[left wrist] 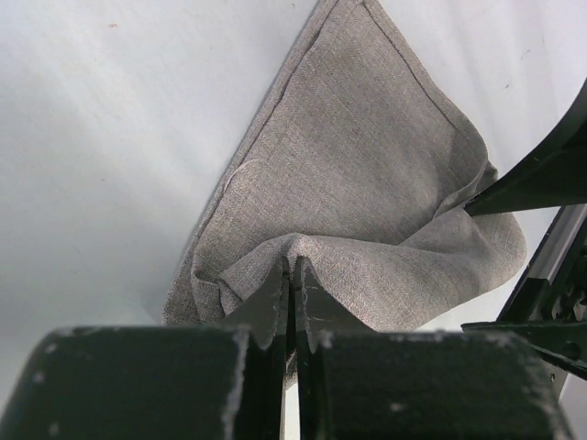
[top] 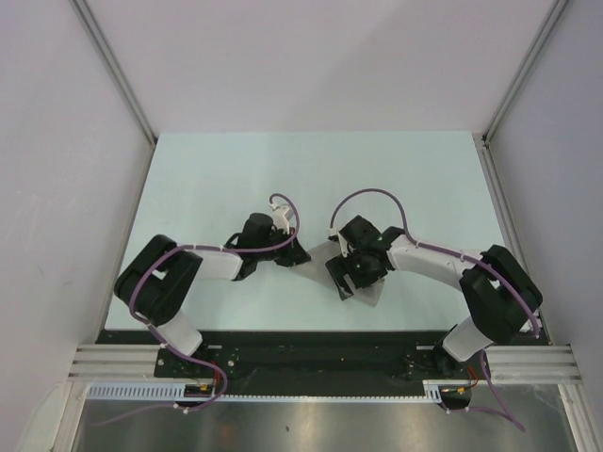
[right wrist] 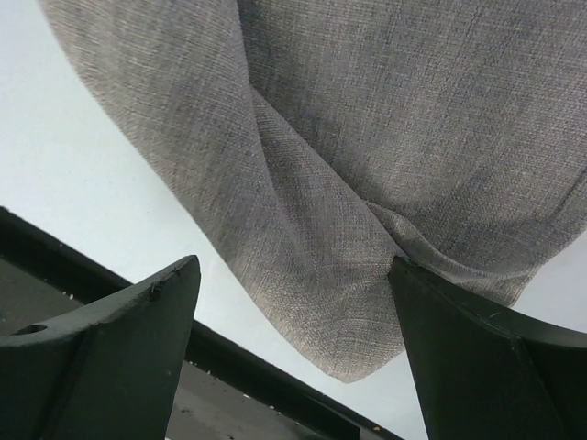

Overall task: Fold the napkin, place the utensils inside, and roll it up
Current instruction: Roll the napkin with the utensil

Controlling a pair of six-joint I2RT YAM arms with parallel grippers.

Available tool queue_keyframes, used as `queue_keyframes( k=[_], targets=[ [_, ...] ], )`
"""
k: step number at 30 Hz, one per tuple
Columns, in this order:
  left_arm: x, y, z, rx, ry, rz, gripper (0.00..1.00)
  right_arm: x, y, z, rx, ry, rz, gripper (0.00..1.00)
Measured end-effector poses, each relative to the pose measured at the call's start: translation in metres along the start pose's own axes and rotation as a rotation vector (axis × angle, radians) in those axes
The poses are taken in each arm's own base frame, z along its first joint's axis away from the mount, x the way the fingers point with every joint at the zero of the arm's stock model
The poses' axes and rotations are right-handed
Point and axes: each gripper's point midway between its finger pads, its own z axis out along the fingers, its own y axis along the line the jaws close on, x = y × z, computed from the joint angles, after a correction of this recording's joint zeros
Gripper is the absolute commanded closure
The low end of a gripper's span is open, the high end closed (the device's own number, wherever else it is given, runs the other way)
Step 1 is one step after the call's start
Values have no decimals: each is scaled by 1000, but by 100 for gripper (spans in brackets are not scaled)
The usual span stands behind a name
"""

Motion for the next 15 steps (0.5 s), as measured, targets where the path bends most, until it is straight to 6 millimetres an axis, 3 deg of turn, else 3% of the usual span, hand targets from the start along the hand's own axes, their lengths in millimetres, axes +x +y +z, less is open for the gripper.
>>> queue_keyframes(
  k=[4,6,8,15],
  targets=[
    [0,2,0,0,2,-4,100,4,-3,6,17,31,10,19],
    [-1,2,1,0,3,-5,100,3,-4,7,25,43,18,26],
    [-1,3,1,0,4,-10,100,3,-5,7,33,54,28,40],
    [-2,7,3,1,15,-28,100,15,4,3,-13,125,79,60]
  ],
)
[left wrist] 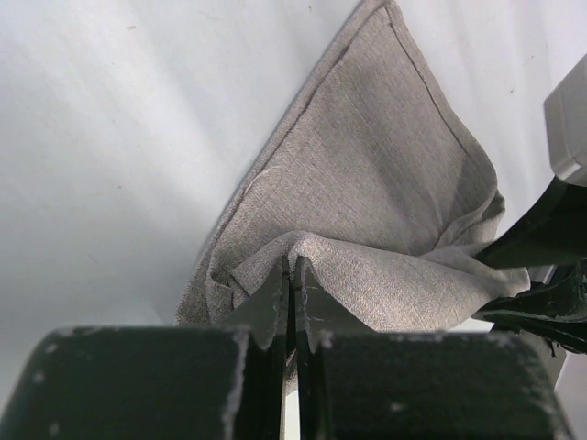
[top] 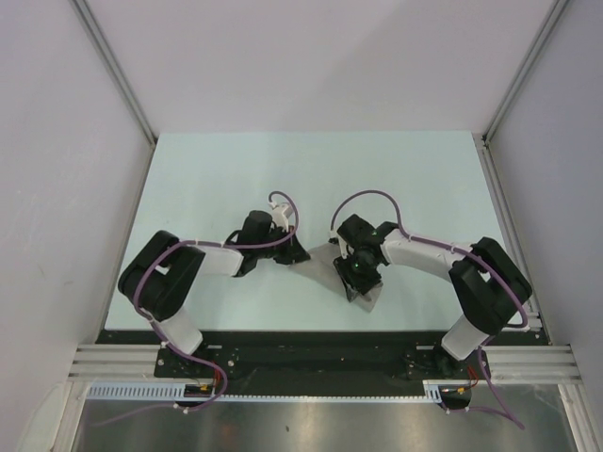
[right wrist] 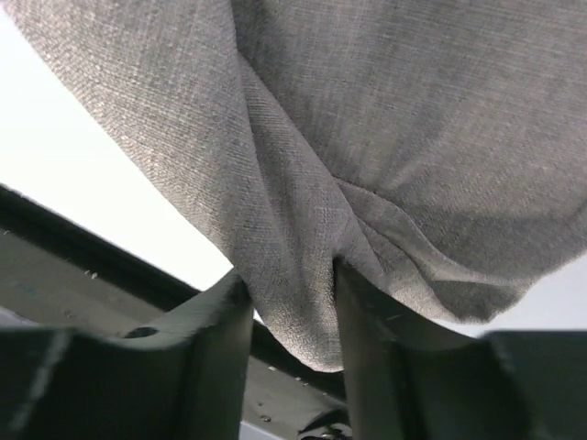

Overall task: Fold the napkin, place the utensils inside, and roll it up
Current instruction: Roll the napkin with the utensil

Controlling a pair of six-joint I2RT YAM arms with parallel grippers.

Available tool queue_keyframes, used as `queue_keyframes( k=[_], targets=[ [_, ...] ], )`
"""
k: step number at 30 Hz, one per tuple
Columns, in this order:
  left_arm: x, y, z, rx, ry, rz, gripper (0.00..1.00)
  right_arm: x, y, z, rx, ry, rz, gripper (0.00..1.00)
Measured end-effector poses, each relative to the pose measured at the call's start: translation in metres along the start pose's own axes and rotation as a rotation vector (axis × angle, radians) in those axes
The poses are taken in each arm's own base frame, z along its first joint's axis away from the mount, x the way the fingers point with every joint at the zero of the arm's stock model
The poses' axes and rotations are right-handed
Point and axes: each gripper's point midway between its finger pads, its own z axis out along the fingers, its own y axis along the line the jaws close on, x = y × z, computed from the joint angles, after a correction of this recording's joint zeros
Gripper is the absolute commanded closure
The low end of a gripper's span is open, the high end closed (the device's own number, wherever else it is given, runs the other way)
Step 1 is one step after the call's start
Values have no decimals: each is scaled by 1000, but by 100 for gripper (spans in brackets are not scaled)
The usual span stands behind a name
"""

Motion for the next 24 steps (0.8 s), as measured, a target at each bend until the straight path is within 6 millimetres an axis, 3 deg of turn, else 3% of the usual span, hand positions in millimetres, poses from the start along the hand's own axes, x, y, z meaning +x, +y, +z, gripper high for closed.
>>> queue_keyframes(
  k=[9,18,21,24],
  targets=[
    [-4,4,8,-4,24,-17,100,0,-4,3,-179,76,142,64],
    [-6,7,18,-1,53,-25,100,-3,-9,1,-294,101,244,45],
    [-6,7,21,1,63,-27,100,-5,-10,-2,-284,103,246,28],
    [-7,7,22,-1,67,-26,100,-11,-21,-9,-212,80,238,25]
  ],
)
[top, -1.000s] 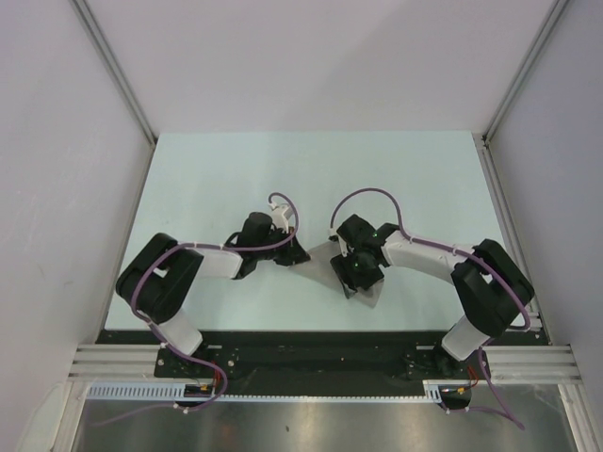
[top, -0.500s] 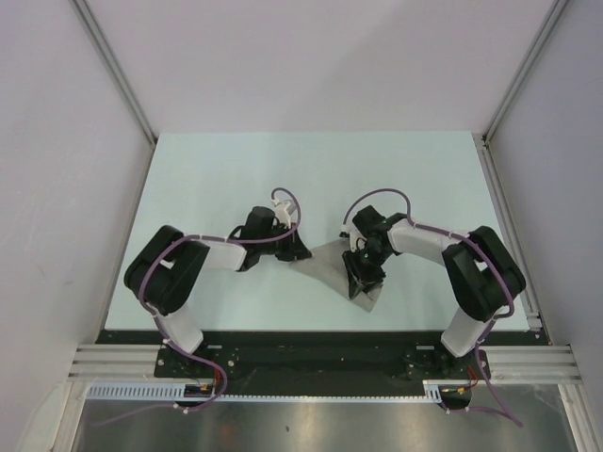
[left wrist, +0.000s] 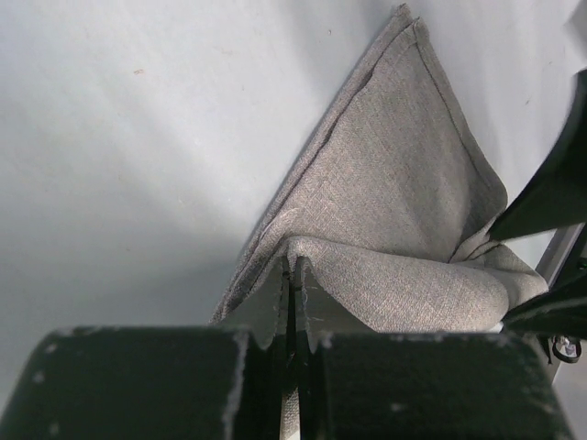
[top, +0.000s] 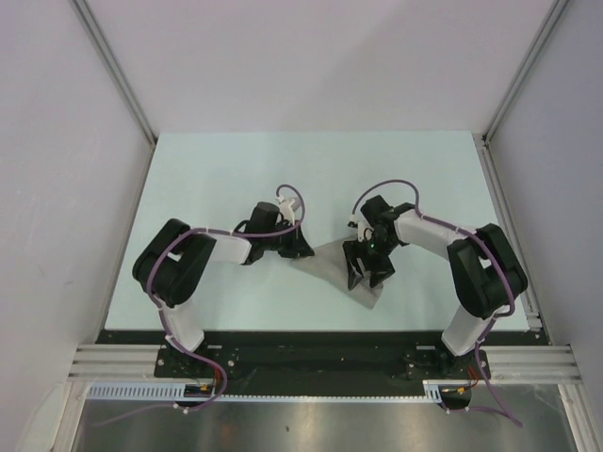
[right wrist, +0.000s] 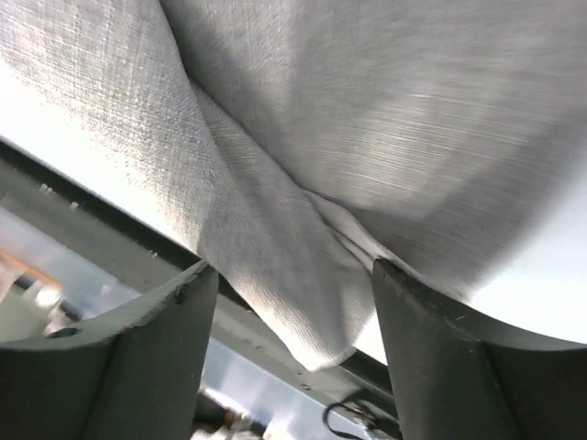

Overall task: Fold the napkin, place the utensils inside, and roll it up
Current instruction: Roll the napkin with the utensil

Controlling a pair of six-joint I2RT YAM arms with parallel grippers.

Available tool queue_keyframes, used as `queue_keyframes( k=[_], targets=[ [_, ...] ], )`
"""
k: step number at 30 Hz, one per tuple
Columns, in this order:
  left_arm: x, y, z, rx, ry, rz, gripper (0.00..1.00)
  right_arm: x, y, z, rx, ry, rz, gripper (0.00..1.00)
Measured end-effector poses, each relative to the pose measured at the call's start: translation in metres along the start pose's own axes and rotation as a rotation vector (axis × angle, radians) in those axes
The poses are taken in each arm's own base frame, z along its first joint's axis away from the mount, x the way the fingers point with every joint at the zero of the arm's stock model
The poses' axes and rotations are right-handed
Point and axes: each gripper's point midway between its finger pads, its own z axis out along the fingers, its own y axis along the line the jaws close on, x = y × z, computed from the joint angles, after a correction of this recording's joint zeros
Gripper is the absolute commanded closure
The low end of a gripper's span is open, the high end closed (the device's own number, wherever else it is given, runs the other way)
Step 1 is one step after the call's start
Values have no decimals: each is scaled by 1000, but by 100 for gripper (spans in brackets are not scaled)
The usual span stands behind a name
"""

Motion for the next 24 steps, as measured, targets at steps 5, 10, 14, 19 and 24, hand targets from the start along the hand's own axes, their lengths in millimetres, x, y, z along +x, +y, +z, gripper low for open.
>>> queue_keyframes(
  k=[5,10,14,19,24],
  targets=[
    [0,0,1,2,8,3,100,-31,2,-33,146,-149,-92,24],
    [-1,0,2,9,15,0,100,-57,42,-52,211,-322,-303,24],
    [-1,0,2,12,17,-1,100,-64,67,-42,234,-369,-437,24],
    [-2,0,3,11,22,-5,100,-69,71,-15,284,-347,-514,41],
    [-2,-1,3,12,30,-10,100,-69,64,7,317,-298,-544,57]
  ],
)
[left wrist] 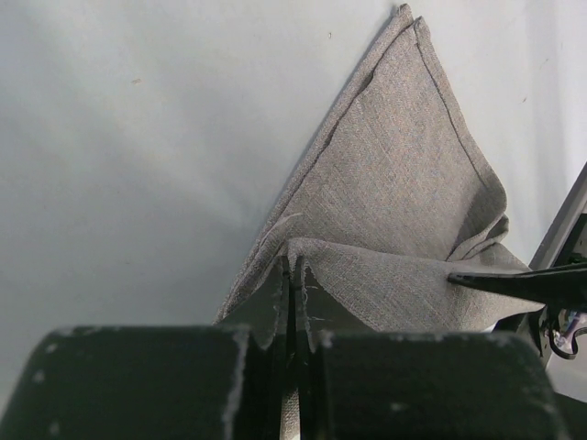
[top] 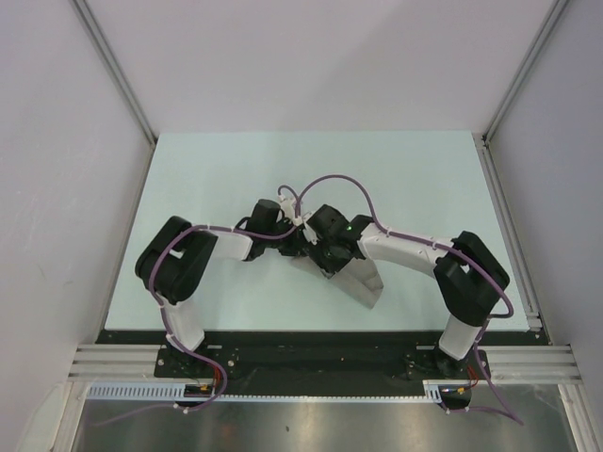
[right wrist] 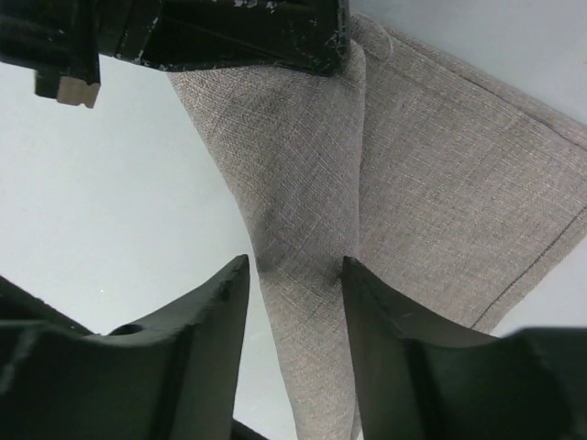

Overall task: Fold the napkin, place the utensils inside, and roll it up
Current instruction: Roll the napkin with the utensil

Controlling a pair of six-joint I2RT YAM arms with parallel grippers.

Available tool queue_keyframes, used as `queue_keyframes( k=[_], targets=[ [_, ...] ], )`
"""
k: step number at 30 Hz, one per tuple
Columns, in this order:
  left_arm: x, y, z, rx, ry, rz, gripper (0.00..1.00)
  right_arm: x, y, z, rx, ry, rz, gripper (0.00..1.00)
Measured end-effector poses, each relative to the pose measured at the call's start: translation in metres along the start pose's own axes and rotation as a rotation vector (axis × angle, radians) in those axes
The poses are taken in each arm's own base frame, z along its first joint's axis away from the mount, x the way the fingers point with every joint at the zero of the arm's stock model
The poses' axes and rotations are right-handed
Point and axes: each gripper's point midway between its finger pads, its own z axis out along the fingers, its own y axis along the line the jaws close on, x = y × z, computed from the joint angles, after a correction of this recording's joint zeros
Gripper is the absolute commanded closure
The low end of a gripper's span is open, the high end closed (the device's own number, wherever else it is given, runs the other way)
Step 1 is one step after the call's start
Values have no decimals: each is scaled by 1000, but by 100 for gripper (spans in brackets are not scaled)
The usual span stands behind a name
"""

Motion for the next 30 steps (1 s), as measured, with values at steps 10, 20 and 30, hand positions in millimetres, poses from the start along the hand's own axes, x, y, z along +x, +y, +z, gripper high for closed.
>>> queue_keyframes(
  k=[10,20,30],
  targets=[
    [-3,-1,2,2,10,-7,75,1,-7,8,13,13,20,81],
    [-30,3,0,-58,-75,-4,35,2,-18,12,-75,3,110,81],
    [-50,17,-28,-158,-191,-4,33,2,-25,15,-223,-10,216,81]
  ],
)
